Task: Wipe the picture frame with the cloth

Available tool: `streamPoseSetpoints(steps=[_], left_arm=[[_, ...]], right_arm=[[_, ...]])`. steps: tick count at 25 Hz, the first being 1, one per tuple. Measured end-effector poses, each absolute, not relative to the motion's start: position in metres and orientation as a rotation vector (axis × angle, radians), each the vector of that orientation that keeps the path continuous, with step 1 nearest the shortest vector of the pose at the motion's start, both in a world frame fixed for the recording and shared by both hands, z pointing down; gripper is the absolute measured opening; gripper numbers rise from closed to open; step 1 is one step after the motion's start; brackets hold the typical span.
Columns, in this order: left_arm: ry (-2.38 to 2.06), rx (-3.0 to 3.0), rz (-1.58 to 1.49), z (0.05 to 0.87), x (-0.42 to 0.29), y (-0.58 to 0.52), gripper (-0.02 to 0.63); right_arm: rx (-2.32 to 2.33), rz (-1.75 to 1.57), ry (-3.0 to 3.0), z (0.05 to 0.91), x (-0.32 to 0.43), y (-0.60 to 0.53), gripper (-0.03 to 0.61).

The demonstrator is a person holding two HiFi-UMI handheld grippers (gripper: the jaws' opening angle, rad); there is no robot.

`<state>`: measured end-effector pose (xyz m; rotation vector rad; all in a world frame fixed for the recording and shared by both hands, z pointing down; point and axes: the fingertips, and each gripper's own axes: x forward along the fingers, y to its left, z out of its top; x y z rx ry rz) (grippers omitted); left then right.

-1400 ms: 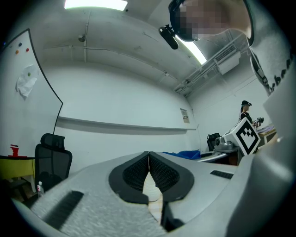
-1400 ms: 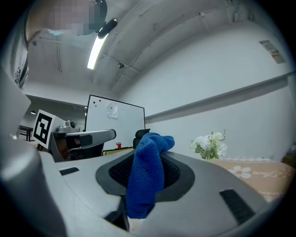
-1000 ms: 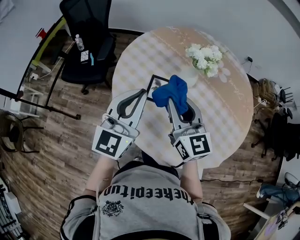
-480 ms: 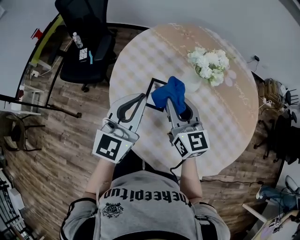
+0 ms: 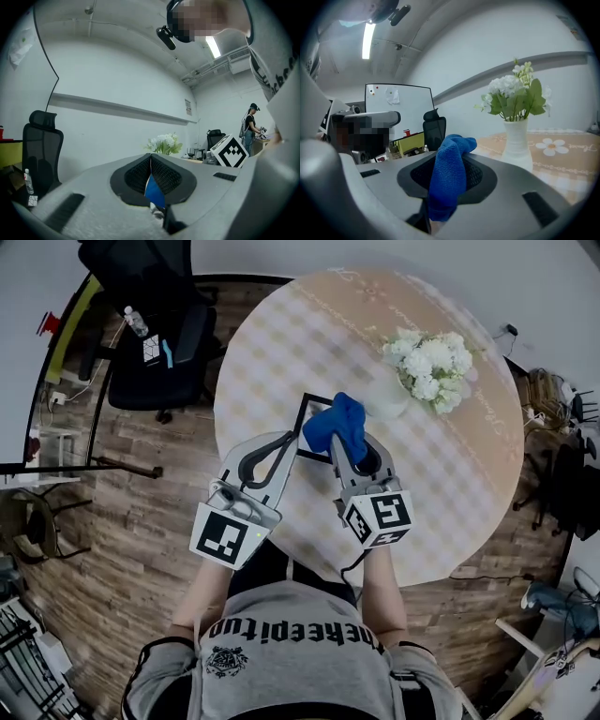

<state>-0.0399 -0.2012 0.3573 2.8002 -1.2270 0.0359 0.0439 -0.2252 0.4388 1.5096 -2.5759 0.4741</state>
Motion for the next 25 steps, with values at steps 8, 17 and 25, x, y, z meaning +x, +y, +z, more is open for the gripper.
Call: streamPoseSetpoints(steps=[8,17,25], left_arm=[[-1.115,2.802,0.058,0.379,-0.047,-0.220,0.018],[-1.079,2.771,0.073,0.399,-0.060,-0.240,0.018],[-1.105,2.732,0.102,0.414,-0.080,-0.255,0.018]], right_arm=[[1.499,0.532,-2.454,0.482,0.029,-0.239,0.101],[1.418,0.576,-2.295,0.531,0.017,-0.265,0.103],[1.340,0.605,-2.150,0.567,0.006,-0.292,0.103]])
